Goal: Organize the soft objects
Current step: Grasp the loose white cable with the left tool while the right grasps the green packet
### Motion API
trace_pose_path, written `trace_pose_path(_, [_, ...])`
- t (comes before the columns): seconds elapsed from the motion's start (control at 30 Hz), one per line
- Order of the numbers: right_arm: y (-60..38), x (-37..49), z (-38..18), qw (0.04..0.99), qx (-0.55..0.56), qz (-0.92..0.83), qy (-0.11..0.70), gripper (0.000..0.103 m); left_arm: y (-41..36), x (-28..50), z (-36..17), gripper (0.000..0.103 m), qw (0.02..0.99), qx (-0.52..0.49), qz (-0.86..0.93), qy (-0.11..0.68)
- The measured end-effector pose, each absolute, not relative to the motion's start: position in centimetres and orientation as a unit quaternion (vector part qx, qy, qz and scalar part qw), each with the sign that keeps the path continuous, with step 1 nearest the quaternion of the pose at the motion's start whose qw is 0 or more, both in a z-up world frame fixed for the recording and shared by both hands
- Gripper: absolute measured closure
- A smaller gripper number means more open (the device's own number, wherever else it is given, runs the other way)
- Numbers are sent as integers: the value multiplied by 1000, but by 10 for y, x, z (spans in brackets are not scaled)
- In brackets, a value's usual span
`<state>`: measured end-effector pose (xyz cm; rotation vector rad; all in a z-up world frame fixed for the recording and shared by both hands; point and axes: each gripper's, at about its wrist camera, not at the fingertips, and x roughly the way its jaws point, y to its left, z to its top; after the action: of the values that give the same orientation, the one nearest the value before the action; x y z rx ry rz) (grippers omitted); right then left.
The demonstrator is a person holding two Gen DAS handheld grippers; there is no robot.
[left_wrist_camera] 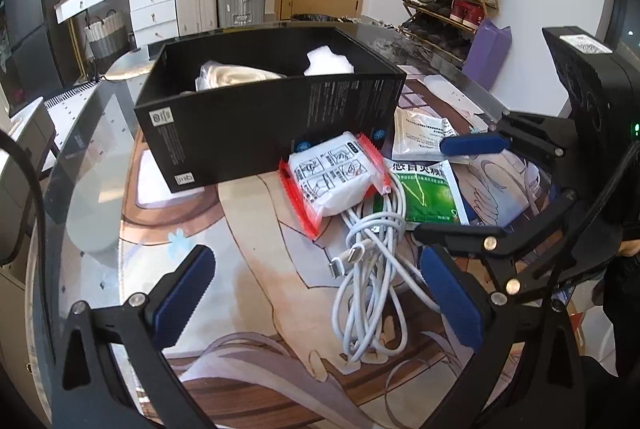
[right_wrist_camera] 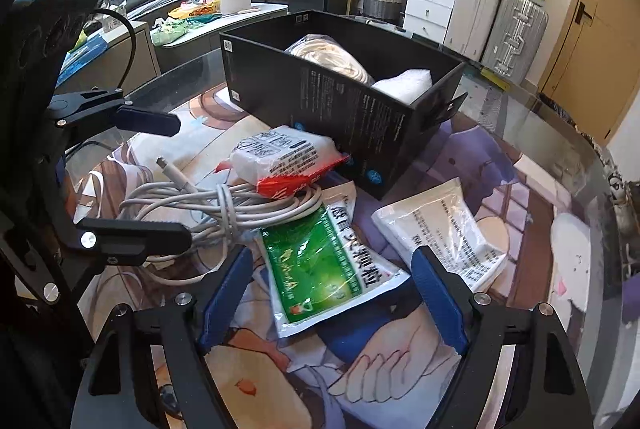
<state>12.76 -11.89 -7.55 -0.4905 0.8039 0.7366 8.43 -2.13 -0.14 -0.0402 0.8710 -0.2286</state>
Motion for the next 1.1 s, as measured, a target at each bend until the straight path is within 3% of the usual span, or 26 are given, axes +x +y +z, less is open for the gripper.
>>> trace_pose_path(0.27, [-114,132,-77,819,-246,356,376,19,-25,85,-5,5,893,-24,-129,431])
trace_pose_path(0.4, [-108,130,-82,809,-251,369,382,19,-25,85,-6,13,889,-26,-138,436])
trace_pose_path(0.77, [-110,131,-85,799,-225,391,397,35,-26,87,-5,44,886,-32,-145,440])
trace_pose_path(1.0, [-111,130,-85,800,-219,388,401,36,-26,85,-5,61,884,-34,-158,439])
trace_pose_path(1.1, [-111,131,-85,802,-216,385,403,36,-27,84,-4,62,884,-34,-159,438])
